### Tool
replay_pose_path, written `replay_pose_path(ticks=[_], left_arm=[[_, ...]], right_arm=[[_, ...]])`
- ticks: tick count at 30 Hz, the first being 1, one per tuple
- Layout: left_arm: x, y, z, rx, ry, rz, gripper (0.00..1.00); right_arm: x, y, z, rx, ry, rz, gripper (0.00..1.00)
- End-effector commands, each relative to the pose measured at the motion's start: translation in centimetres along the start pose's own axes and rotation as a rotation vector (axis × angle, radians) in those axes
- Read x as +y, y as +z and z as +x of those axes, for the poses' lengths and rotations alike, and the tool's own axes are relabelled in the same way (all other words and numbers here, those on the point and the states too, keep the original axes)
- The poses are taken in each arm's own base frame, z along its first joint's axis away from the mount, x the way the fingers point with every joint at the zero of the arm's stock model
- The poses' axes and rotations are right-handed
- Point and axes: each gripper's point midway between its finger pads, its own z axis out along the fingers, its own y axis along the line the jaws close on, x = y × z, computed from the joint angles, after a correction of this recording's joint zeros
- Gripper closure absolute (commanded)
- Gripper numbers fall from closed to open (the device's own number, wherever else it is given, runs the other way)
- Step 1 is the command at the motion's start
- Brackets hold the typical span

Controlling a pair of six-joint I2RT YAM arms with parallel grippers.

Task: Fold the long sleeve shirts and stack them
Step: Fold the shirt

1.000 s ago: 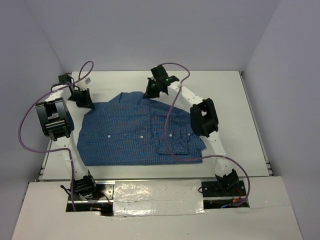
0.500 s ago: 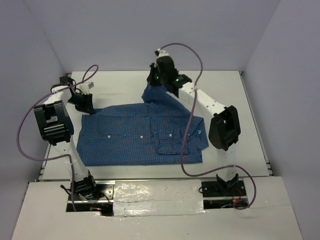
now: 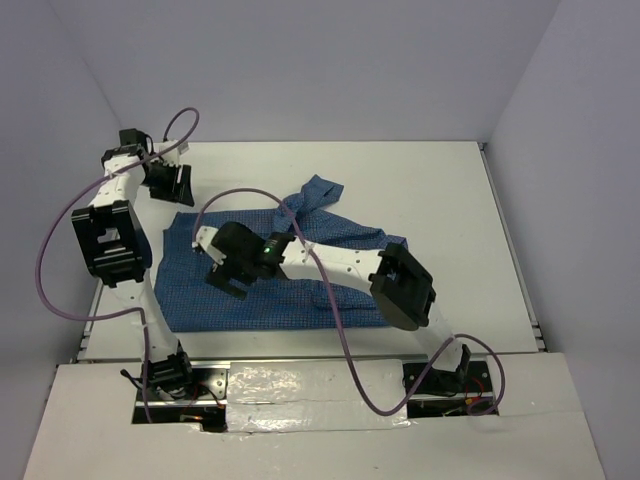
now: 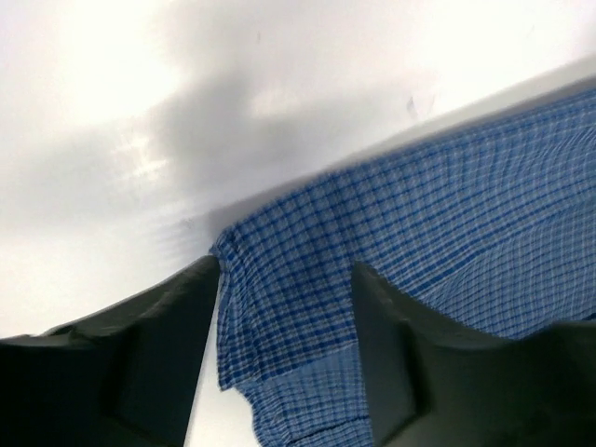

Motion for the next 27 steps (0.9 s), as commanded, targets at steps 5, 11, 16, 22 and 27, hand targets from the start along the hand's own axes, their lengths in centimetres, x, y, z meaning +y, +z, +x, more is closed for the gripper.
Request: replay_pose_path(ticks=[5,11,16,22,27], left_arm=[[-8.0,-0.9,-9.0,-0.175,0.217,0.060,0.17],[-21.1,1.2,-14.3,-0.308,0.365,0.211,0.13],[-28.8,5.2,-17.0,-0.359,0.390,0.243,0.01],[-27.6,10.9,-16.3,-0.258,0.366,0.006,0.01],[-26.1,12.3,-14.9,-0.231,0.433,-0.162,0.01]], right_arm=[[-4.4,-8.8,-6.1,-0.248,0.059,0.060,0.00],[-7.7,-14.6,-2.1,-0.341,0.297,0.013,0.00],[-13.9,-17.9,6.9,-0.321,0.634,0.140,0.00],[-20.5,-20.5,17.4,-0.178,0.950,0.384,0.00],[-21.7,-20.4,21.9,-0.138,1.060,0.422,0.00]])
